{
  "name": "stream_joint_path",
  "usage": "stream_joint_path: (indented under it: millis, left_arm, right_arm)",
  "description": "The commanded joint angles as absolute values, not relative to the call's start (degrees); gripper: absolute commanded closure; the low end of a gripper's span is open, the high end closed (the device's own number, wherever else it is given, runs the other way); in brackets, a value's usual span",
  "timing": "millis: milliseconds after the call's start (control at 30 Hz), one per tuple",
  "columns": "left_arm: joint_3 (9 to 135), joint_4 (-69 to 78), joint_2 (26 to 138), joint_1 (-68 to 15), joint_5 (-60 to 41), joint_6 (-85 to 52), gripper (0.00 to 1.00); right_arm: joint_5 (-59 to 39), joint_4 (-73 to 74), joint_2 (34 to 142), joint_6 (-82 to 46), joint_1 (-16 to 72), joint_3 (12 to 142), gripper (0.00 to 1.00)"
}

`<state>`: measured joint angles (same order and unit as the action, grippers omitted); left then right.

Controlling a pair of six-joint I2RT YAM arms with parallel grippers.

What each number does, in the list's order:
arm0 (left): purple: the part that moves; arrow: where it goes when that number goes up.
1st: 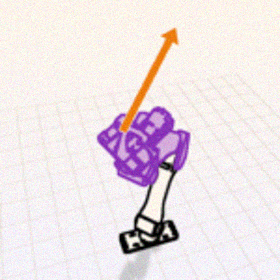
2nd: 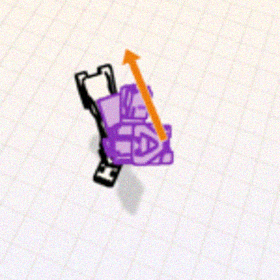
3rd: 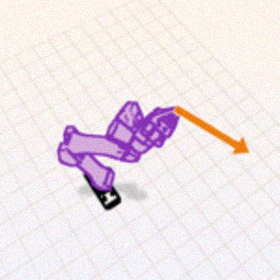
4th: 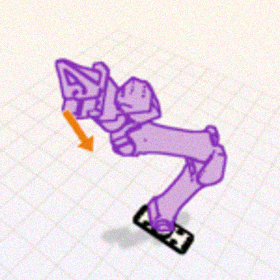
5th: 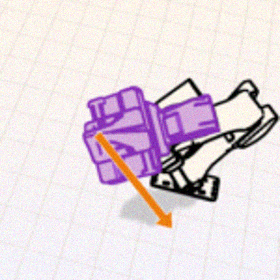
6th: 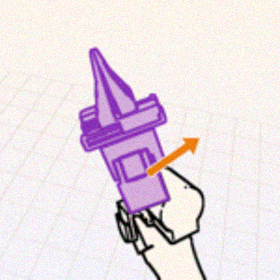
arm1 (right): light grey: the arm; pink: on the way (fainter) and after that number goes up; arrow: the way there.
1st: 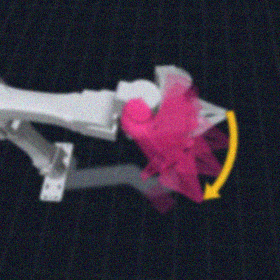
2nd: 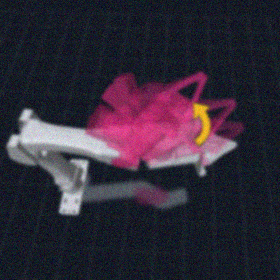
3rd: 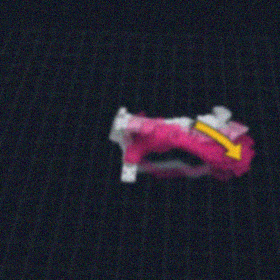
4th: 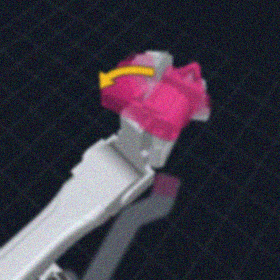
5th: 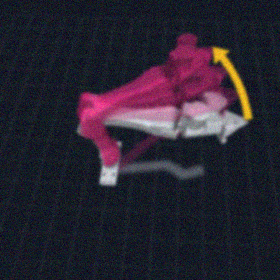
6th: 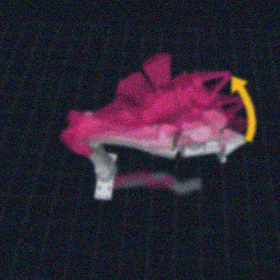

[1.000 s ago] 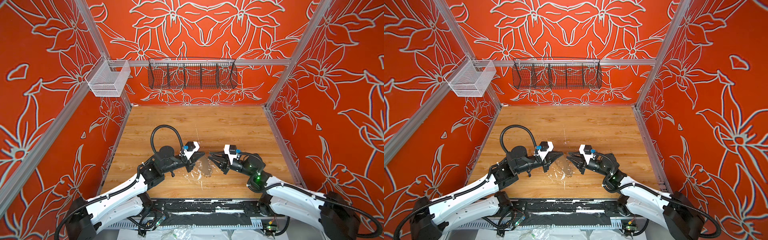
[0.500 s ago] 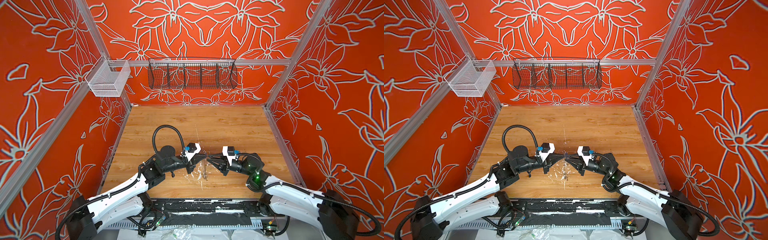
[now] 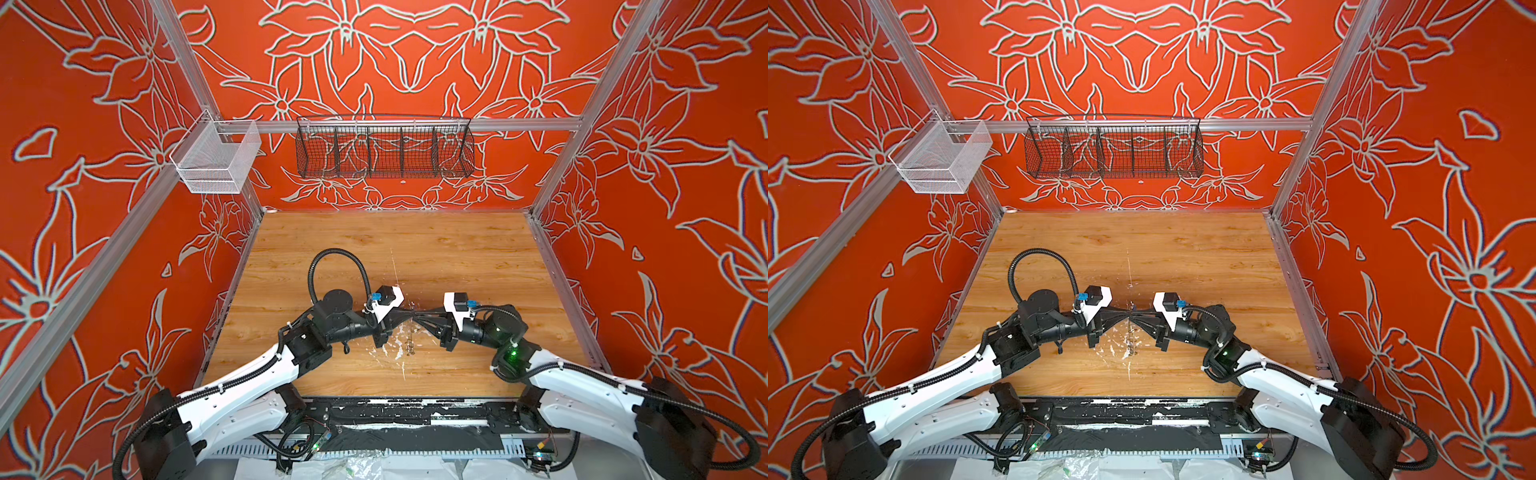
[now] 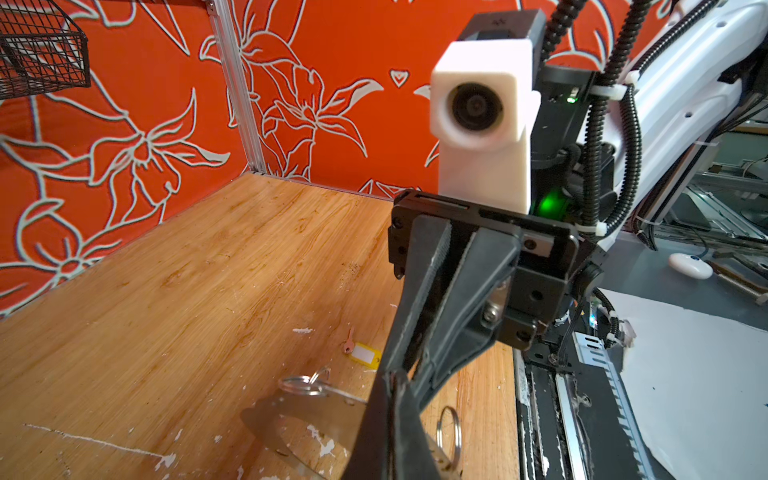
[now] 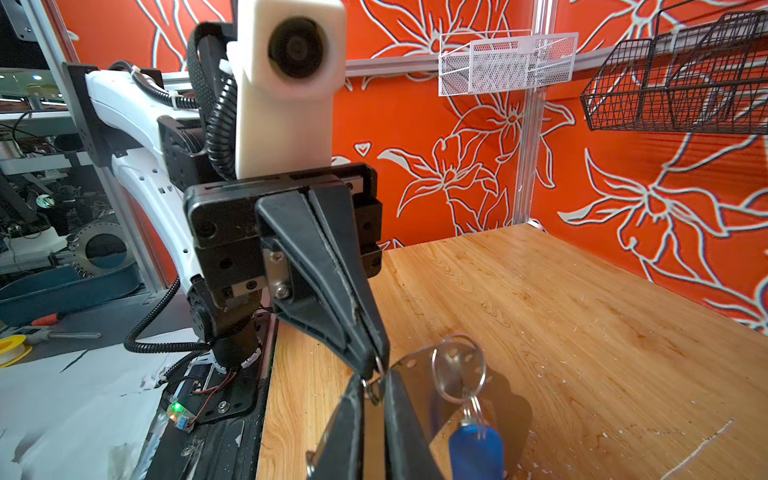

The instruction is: Put the keys on the keyring

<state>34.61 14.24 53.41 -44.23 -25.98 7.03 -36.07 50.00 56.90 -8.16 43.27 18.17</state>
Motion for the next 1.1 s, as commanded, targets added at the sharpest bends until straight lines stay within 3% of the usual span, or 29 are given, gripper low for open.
stream_joint_path:
  millis: [0, 133, 467, 733, 1067]
  left_arm:
    - [36.7, 16.2, 52.9, -44.5, -28.8, 8.2, 1.00]
    - [36.5, 16.4, 52.8, -44.5, -28.9, 8.1, 1.00]
    - [36.4, 16.0, 52.2, -44.5, -28.6, 8.0, 1.00]
    - [35.4, 15.8, 50.3, -44.5, -25.7, 6.9, 0.69]
    - [33.6, 15.7, 49.4, -44.0, -19.2, 5.4, 0.55]
  right_arm:
    - [-38.5, 52.3, 57.7, -7.9, 43.9, 20.2, 0.92]
    - [-39.6, 52.5, 57.7, -7.7, 44.0, 20.1, 1.00]
    - [-38.5, 53.2, 57.7, -8.1, 44.2, 19.7, 1.00]
    - [-33.7, 53.7, 57.1, -8.7, 44.2, 18.5, 1.00]
    - [-28.5, 54.1, 58.6, -8.6, 44.2, 17.4, 1.00]
